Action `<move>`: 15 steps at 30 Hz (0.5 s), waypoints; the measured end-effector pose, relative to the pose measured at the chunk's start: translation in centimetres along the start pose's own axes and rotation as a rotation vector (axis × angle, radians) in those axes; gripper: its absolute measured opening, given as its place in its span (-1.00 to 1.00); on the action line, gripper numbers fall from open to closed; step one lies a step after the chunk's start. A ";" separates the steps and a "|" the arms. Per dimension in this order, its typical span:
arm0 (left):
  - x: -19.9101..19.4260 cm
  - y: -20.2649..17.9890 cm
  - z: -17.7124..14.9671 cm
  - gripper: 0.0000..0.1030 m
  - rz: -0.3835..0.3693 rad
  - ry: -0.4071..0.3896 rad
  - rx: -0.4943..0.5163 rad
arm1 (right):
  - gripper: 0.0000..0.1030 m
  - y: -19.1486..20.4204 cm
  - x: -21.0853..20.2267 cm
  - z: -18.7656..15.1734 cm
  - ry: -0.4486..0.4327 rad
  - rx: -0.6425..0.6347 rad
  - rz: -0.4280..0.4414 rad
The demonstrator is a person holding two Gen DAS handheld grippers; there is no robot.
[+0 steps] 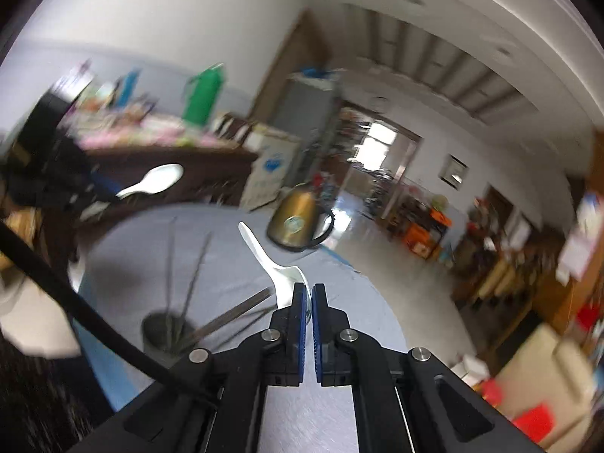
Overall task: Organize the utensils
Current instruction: 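Lift both held white spoons and carry them above the grey cup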
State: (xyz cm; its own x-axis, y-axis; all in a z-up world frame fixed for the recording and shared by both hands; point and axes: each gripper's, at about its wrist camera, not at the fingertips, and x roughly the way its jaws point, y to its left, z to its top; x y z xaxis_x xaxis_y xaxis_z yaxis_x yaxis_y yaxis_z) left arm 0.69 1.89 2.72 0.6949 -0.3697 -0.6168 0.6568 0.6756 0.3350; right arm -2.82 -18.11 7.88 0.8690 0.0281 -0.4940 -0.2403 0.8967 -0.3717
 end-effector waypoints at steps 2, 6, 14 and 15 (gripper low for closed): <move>0.3 -1.4 -0.3 -0.84 -0.018 0.050 0.091 | -0.94 1.6 0.1 -0.2 0.012 -0.065 0.009; 1.0 -2.9 -0.8 -0.84 -0.072 0.125 0.179 | -0.94 4.1 1.3 -0.8 0.041 -0.203 0.014; 1.5 0.0 -0.8 -0.84 -0.214 0.039 -0.162 | -0.94 3.3 3.0 -2.1 0.072 0.000 0.103; 1.2 0.7 -0.7 -0.83 -0.214 -0.001 -0.221 | -0.94 2.2 3.7 -2.2 0.069 0.116 0.149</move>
State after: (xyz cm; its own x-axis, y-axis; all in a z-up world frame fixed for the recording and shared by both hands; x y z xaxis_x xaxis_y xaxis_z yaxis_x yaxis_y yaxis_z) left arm 1.81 2.33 1.74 0.5481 -0.5187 -0.6561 0.7085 0.7049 0.0345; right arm -1.11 -16.96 3.51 0.7949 0.1377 -0.5909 -0.3091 0.9299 -0.1991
